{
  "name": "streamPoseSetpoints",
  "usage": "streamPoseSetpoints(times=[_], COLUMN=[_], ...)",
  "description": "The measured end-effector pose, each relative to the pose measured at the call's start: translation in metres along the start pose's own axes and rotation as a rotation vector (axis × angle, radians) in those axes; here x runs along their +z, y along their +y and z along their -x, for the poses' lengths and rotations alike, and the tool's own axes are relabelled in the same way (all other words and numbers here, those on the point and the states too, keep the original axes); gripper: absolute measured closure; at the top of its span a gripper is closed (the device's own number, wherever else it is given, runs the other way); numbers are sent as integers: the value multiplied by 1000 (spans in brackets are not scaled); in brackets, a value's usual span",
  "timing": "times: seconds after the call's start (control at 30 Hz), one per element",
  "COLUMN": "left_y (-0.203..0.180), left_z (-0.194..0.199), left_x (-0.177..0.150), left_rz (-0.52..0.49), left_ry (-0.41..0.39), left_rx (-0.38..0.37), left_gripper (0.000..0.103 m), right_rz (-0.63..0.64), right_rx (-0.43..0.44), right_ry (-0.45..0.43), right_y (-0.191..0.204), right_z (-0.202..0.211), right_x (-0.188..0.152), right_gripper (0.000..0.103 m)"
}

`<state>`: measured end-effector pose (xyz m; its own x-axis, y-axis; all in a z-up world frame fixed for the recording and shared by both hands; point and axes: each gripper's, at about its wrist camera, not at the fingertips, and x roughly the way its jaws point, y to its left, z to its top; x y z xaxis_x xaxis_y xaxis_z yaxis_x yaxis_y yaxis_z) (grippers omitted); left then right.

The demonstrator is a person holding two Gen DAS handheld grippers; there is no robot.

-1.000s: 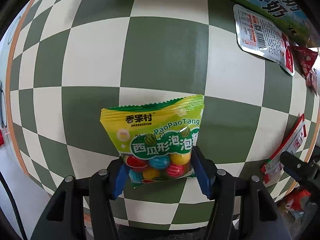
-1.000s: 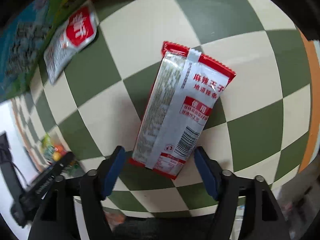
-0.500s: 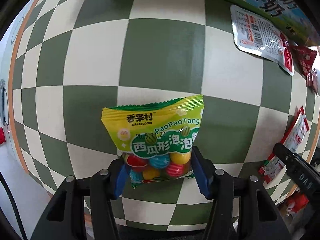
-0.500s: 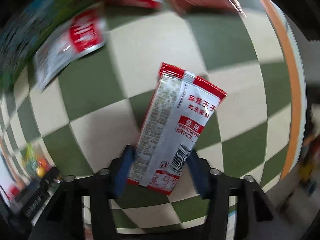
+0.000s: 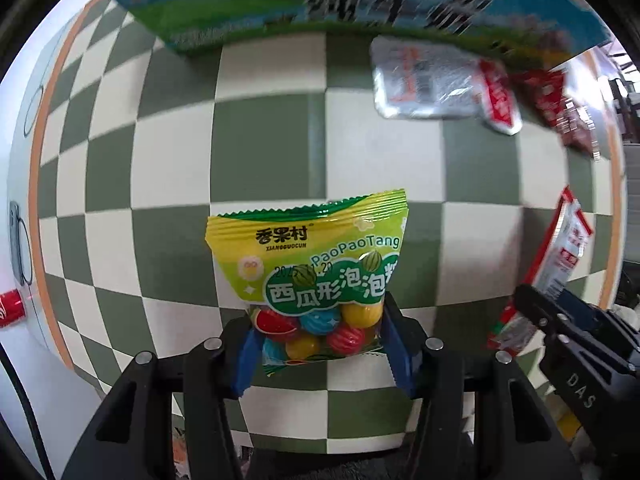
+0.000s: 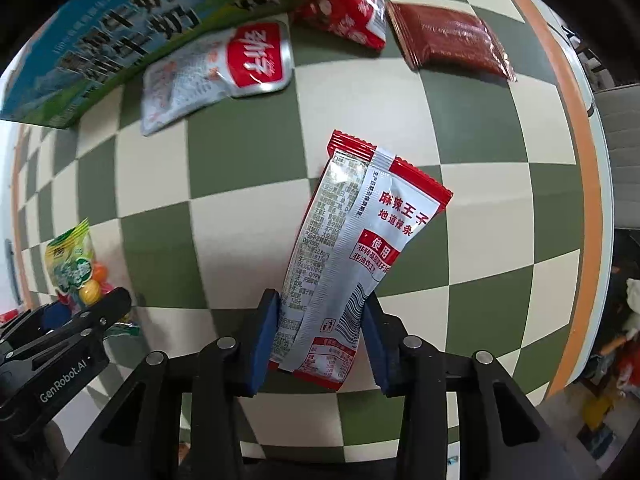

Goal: Organize snacks
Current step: 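Carry both packets into the box and open both tools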

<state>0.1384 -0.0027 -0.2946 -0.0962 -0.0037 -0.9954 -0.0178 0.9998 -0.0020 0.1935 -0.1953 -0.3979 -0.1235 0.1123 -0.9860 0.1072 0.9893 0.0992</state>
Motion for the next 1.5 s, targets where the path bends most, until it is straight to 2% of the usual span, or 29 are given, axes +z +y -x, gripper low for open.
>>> streamPoseSetpoints(times=[0.13,0.27,0.37,0.43,0.5,0.57,0.73,0.9,1.07,1.2,1.37,1.47,1.5], left_y=[-2,0,4,7,10,16,37,56,64,64,66,68,69], left_z=[41,95,129,152,159,167,160,132,106,88,71,65,65], left_x=[7,21,38,57,74,97,154,197,221,232,239,241,242], left_rz=[-11,-16,-27,-28,-29,-20,25,57,75,79,95,97,103], left_ry=[-58,-137,-188,-213,-223,-229,-208,-130,-61,-18,27,44,38], left_rx=[-38,-92,-115,-140,-140,-144,-103,-82,-92,-87,-90,-93,-99], left_gripper=[52,52,52,52,52,52,52,52,52,52,52,45,39], right_rz=[8,33,53,73,88,101,147,185,263,319,373,366,357], right_rx=[66,137,186,215,240,251,214,181,141,109,88,88,80], right_ry=[-42,-106,-158,-195,-226,-257,-309,-283,-227,-178,-113,-69,-56], right_y=[-8,-23,-14,-9,6,27,49,61,85,104,122,126,125], right_z=[30,89,131,161,180,184,209,198,169,147,120,108,104], right_x=[-1,-1,11,22,49,66,124,193,250,285,313,323,326], right_gripper=[60,61,61,61,61,61,60,60,60,60,59,52,43])
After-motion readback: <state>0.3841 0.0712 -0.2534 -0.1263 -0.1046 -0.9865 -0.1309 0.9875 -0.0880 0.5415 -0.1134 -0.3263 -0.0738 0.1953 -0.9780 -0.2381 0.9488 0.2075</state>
